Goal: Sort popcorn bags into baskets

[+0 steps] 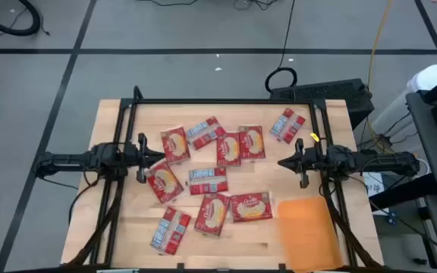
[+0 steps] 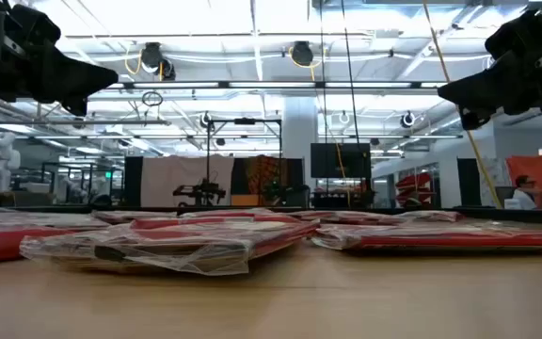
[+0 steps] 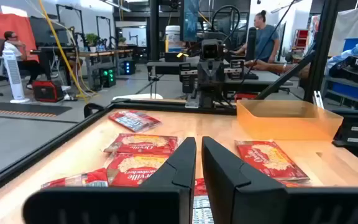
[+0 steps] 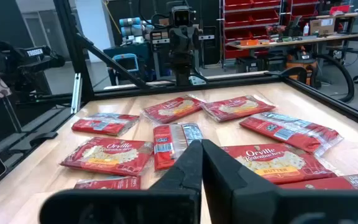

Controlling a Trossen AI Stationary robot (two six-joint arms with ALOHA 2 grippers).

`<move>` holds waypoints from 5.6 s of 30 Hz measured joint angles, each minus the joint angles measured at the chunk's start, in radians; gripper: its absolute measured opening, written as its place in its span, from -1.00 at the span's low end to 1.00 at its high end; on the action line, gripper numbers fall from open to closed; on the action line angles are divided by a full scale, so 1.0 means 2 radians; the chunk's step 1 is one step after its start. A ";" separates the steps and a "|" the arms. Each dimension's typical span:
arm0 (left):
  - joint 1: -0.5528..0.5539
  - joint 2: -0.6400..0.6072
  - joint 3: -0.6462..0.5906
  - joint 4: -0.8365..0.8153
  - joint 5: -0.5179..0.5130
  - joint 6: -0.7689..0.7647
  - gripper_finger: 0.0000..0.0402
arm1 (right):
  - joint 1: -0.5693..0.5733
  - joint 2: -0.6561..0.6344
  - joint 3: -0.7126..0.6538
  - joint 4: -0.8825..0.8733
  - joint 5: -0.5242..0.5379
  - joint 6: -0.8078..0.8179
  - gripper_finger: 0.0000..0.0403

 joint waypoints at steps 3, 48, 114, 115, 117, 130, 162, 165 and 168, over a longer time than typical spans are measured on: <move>0.000 0.000 0.000 0.000 0.000 0.000 -0.84 | 0.000 0.000 0.000 0.000 0.000 0.000 -1.00; 0.000 0.000 0.000 0.000 0.000 0.000 -0.84 | 0.000 0.000 0.000 0.000 0.000 0.000 -1.00; 0.000 0.000 0.000 0.000 0.000 0.000 -0.84 | 0.000 0.000 0.000 0.008 0.001 0.125 -1.00; 0.000 0.000 0.000 0.000 0.000 0.000 -0.84 | 0.000 0.000 0.000 0.016 0.000 0.130 -1.00; 0.000 0.000 0.000 0.000 0.000 0.000 -0.84 | 0.003 0.000 0.000 0.032 -0.013 0.138 -1.00; 0.000 0.000 0.000 0.000 0.000 0.000 -0.84 | 0.065 0.161 0.070 0.014 0.015 0.224 -0.90; 0.000 0.000 0.000 -0.001 0.000 -0.015 -0.84 | 0.111 0.610 0.283 -0.175 -0.065 0.490 -0.06; 0.000 0.000 0.000 0.000 0.000 -0.023 -0.84 | 0.111 0.633 0.284 -0.170 -0.072 0.489 -0.07; 0.000 0.000 0.000 0.000 0.000 -0.041 -0.84 | 0.111 0.651 0.285 -0.163 -0.080 0.483 -0.10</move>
